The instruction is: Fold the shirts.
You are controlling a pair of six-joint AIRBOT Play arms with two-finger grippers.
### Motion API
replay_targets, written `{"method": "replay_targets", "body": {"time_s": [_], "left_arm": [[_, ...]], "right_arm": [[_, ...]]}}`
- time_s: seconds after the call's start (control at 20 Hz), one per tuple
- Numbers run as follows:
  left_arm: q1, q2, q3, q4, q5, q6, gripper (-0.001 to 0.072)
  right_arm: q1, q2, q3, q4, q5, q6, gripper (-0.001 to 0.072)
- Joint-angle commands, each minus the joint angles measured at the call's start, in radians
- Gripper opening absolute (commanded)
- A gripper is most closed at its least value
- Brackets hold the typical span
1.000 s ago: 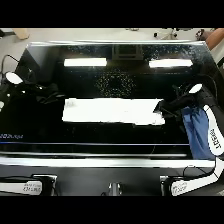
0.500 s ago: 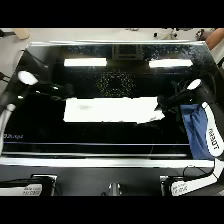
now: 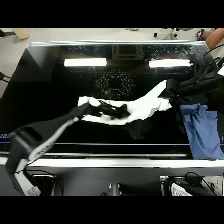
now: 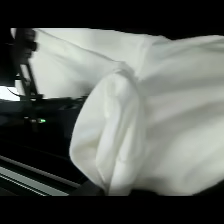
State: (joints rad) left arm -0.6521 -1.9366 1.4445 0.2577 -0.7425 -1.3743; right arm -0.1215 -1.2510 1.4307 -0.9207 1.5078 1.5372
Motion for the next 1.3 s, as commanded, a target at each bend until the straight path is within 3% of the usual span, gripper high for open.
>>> {"method": "replay_targets", "body": {"time_s": [0.0, 0.1, 0.15, 0.4, 0.5, 0.65, 0.7, 0.8, 0.85, 1.0, 1.25], "left_arm": [[-0.094, -0.114, 0.084, -0.254, 0.0, 0.144, 0.0026], [-0.034, -0.08, 0.085, -0.193, -0.034, 0.2, 0.0024], [0.017, -0.041, 0.085, -0.093, -0.052, 0.195, 0.0024], [0.336, 0.26, 0.085, 0.478, -0.161, -0.002, 0.0025], [0.458, 0.392, 0.085, 0.566, -0.211, -0.007, 0.0025], [0.589, 0.568, 0.085, 0.592, -0.245, -0.007, 0.0025], [0.615, 0.616, 0.084, 0.592, -0.248, -0.007, 0.0025], [0.648, 0.694, 0.083, 0.593, -0.269, -0.006, 0.0026], [0.655, 0.716, 0.083, 0.597, -0.286, -0.006, 0.0026], [0.655, 0.745, 0.083, 0.662, -0.355, -0.006, 0.0026], [0.655, 0.744, 0.004, 0.722, -0.369, -0.006, 0.0026]], "right_arm": [[0.008, 0.098, 0.003, -0.004, 0.017, 0.035, 0.0025], [0.008, 0.08, 0.003, 0.016, -0.005, 0.042, 0.0025], [0.008, 0.061, 0.003, 0.051, -0.025, 0.041, 0.0025], [0.233, -0.141, 0.003, 0.077, -0.17, 0.021, 0.0026], [0.361, -0.255, 0.003, 0.11, -0.272, 0.014, 0.0026], [0.502, -0.428, 0.004, 0.299, -0.429, -0.042, 0.0029], [0.538, -0.485, 0.004, 0.348, -0.475, -0.042, 0.0136], [0.557, -0.56, 0.004, 0.459, -0.51, -0.067, 0.0708], [0.541, -0.566, 0.004, 0.478, -0.501, -0.076, 0.067], [0.402, -0.491, 0.004, 0.341, -0.366, -0.074, 0.0665], [0.111, -0.354, -0.028, -0.349, -0.039, 0.106, 0.0655]]}}
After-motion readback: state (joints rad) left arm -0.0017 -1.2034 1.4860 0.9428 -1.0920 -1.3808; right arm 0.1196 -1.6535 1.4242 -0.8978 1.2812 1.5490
